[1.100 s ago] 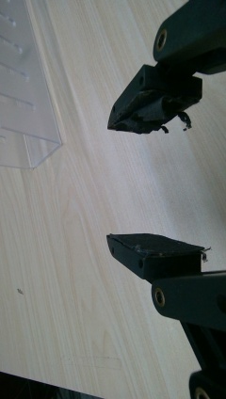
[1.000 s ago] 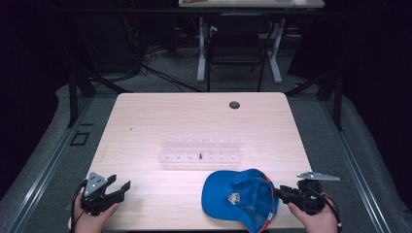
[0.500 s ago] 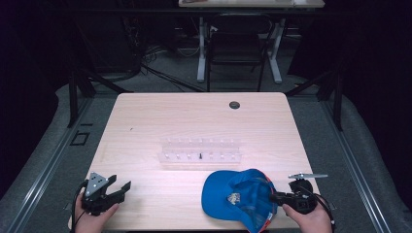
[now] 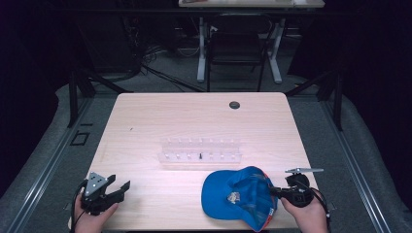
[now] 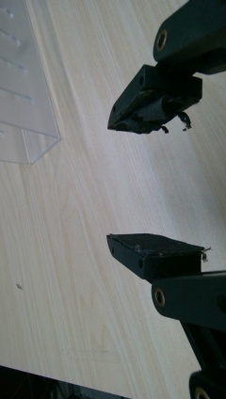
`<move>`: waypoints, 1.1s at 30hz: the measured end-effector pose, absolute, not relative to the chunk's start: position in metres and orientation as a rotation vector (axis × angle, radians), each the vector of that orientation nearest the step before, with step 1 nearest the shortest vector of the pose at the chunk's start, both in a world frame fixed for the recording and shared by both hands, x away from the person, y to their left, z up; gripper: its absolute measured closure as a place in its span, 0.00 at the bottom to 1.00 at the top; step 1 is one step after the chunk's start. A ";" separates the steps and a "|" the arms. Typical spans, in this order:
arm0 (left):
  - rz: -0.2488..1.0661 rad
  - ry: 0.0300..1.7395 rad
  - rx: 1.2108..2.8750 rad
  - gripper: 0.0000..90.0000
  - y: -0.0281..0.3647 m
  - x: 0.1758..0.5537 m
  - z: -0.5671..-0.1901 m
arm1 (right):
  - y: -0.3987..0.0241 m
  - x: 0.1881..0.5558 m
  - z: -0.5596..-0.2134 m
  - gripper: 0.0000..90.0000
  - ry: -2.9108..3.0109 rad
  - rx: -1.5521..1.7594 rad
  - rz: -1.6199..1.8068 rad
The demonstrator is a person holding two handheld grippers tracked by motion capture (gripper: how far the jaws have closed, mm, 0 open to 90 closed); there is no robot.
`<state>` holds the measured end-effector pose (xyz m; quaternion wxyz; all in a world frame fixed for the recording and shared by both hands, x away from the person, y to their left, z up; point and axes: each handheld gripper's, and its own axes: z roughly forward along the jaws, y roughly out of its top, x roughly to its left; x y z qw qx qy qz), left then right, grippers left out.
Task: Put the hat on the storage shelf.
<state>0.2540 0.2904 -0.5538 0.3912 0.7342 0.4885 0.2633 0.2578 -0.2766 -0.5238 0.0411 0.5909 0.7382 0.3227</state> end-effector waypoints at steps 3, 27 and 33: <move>0.669 1.241 1.866 0.43 0.290 0.254 -0.554 | -0.280 0.265 -0.522 0.99 2.248 1.814 0.979; 0.675 1.244 1.860 0.43 0.291 0.254 -0.554 | -0.301 0.300 -0.516 0.86 2.338 1.921 1.132; 0.673 1.244 1.861 0.43 0.290 0.255 -0.554 | -0.308 0.297 -0.516 0.85 2.331 1.936 1.147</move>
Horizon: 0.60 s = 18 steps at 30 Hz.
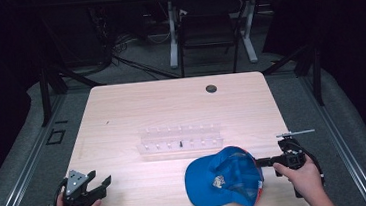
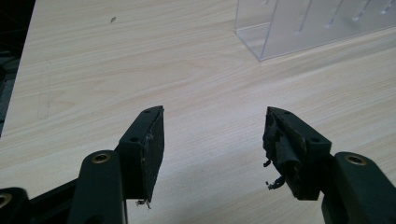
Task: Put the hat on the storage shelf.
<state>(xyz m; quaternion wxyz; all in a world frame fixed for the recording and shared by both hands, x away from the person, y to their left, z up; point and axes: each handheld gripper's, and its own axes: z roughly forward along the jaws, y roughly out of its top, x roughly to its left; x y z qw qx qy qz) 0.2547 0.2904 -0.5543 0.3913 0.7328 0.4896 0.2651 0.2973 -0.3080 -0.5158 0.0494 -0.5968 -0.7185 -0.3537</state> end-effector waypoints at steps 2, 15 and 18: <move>0.674 1.244 1.861 0.43 0.290 0.255 -0.554 | -0.310 0.295 -0.516 0.86 -2.182 -1.828 -1.081; 0.676 1.243 1.864 0.43 0.290 0.255 -0.554 | -0.306 0.294 -0.525 0.84 -2.175 -1.832 -1.072; 0.676 1.242 1.864 0.43 0.290 0.254 -0.554 | -0.303 0.295 -0.528 0.83 -2.187 -1.818 -1.053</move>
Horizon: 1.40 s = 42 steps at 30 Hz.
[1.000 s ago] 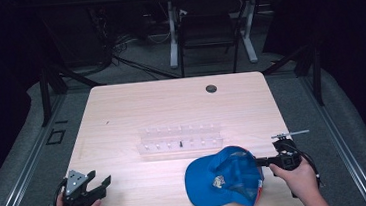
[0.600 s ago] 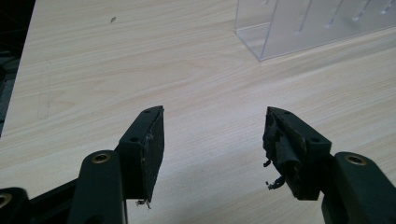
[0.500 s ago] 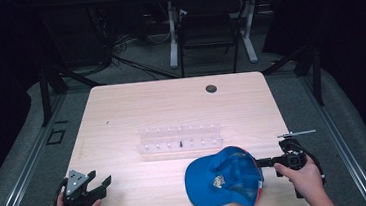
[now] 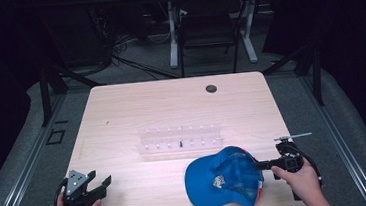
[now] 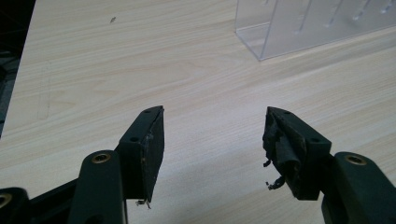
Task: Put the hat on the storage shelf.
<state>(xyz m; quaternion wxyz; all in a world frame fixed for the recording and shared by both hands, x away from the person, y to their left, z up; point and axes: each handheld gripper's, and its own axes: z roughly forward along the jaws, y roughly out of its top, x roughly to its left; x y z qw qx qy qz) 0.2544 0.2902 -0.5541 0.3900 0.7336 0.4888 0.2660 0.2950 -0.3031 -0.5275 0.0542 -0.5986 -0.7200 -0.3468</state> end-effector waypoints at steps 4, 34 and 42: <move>0.679 1.242 1.863 0.43 0.291 0.254 -0.554 | -0.301 0.297 -0.532 0.81 -2.172 -1.804 -1.032; 0.680 1.242 1.865 0.43 0.290 0.254 -0.554 | -0.300 0.292 -0.496 0.91 -2.216 -1.739 -1.036; 0.680 1.245 1.865 0.43 0.290 0.254 -0.554 | -0.294 0.292 -0.486 0.89 -2.216 -1.688 -1.054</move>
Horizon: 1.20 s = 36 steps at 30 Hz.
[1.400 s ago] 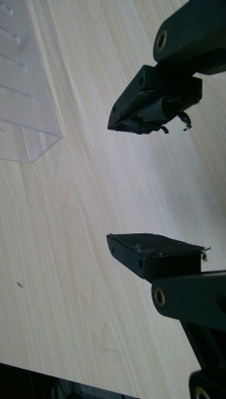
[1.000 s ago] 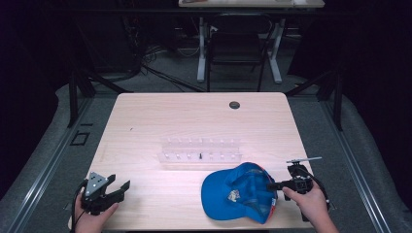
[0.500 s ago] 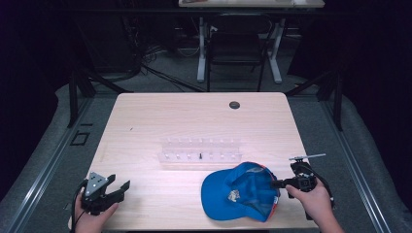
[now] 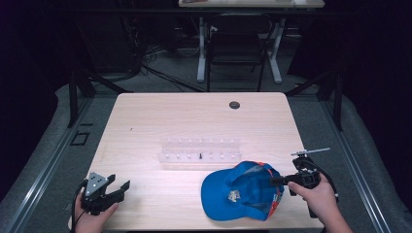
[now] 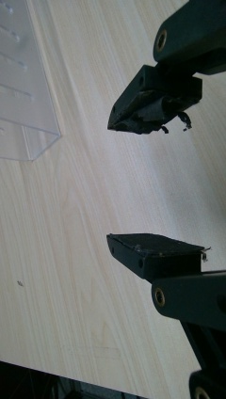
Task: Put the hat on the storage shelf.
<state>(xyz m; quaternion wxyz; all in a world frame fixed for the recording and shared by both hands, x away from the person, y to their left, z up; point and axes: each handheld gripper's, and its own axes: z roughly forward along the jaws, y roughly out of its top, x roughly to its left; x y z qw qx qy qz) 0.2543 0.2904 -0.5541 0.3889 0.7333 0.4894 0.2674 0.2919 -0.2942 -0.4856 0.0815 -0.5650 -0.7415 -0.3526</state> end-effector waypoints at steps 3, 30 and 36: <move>0.680 1.245 1.865 0.43 0.290 0.254 -0.554 | -0.293 0.292 -0.483 0.88 -2.211 -1.677 -1.058; 0.682 1.247 1.873 0.43 0.290 0.254 -0.554 | -0.287 0.292 -0.458 0.87 -2.250 -1.668 -1.023; 0.682 1.246 1.873 0.43 0.290 0.254 -0.554 | -0.286 0.293 -0.446 0.87 -2.286 -1.681 -1.014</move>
